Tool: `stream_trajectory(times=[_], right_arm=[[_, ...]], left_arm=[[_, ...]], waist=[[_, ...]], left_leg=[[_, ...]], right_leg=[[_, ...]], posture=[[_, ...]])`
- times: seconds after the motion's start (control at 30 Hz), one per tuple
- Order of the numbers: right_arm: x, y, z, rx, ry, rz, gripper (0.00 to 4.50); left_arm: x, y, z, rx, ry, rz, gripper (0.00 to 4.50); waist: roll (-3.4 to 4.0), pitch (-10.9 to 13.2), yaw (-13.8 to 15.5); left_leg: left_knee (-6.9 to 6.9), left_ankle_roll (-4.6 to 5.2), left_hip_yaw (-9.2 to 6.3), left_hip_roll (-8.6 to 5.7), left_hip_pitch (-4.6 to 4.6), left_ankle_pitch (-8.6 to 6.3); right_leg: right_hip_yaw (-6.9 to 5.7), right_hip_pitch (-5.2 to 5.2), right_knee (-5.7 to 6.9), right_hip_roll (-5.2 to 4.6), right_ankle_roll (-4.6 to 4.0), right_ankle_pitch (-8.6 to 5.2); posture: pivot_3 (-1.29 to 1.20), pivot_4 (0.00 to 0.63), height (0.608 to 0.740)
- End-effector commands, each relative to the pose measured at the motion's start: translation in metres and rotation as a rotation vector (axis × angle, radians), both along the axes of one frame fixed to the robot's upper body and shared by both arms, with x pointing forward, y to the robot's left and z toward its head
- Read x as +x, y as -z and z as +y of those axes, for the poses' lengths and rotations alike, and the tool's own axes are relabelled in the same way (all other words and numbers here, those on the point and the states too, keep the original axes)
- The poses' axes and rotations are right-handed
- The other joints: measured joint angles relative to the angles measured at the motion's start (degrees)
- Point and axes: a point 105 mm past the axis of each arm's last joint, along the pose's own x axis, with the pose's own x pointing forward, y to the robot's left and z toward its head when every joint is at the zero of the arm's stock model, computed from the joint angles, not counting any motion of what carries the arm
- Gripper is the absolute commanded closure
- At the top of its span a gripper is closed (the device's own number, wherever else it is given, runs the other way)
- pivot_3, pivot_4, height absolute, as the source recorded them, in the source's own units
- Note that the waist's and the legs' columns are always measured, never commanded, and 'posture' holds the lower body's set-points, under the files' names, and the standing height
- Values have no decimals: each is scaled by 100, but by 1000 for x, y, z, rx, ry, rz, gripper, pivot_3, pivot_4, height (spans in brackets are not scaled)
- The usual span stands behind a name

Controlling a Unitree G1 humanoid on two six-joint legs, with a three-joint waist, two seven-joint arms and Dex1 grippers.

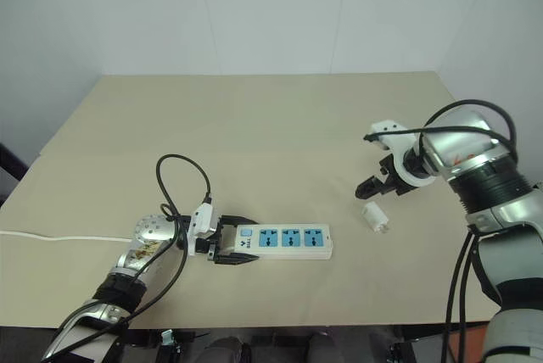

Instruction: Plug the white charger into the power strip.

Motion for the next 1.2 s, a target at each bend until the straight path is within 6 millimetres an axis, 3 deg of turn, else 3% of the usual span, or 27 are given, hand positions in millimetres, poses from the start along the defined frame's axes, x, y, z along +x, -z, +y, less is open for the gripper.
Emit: stream_trajectory(times=[0.03,0.47,0.57,0.77,0.83,0.87,1.0,1.07,1.13,1.2], right_arm=[[9,-7,-3,-49,-38,-17,0],[7,51,15,-134,-131,207,0],[4,56,18,-146,-161,235,592],[1,53,26,-145,-201,237,2684],[3,47,29,-139,-207,206,3309],[5,42,31,-130,-208,177,3369],[18,11,47,-48,-248,-14,3368],[24,-27,68,123,-309,-198,3368],[21,-54,82,265,-428,-385,3368],[12,-67,90,382,-541,-538,3368]], left_arm=[[-7,15,-7,24,16,61,1210],[-16,18,-7,33,25,88,1210],[-17,18,-6,36,25,93,1210],[-19,18,-4,42,24,101,1210],[-18,18,-4,46,22,101,1210],[-17,18,-3,48,21,101,1210],[-16,18,-1,59,21,101,1210],[-15,19,1,65,19,103,1210],[-14,19,2,70,18,104,1210],[-14,19,3,78,22,105,1210]], waist=[[7,-4,-5],[17,-14,-14],[18,-16,-20],[20,-17,-32],[20,-17,-40],[20,-17,-46],[20,-16,-57],[20,-16,-62],[20,-16,-52],[16,-18,-29]], left_leg=[[0,0,0,0,1,0],[1,0,-3,-1,2,0],[2,0,-2,-1,18,0],[1,1,-6,5,24,-1],[1,1,-6,5,23,-1],[1,1,-6,5,23,-1],[1,1,-5,3,20,-1],[2,1,-6,3,14,-1],[1,1,-8,3,7,-1],[0,2,-16,6,7,-1]], right_leg=[[0,0,1,0,0,0],[-4,3,23,1,3,0],[-4,17,6,1,3,0],[-4,15,10,10,3,-1],[-4,14,10,10,3,0],[-4,14,10,10,3,0],[-2,11,11,9,3,0],[-1,5,13,8,3,0],[-2,-1,15,8,3,0],[-9,7,14,11,4,0]], posture=[[0,150,740],[0,150,740],[0,150,740],[0,150,740],[0,150,740],[0,150,740],[0,150,740],[0,150,740],[0,150,740],[0,150,740]])
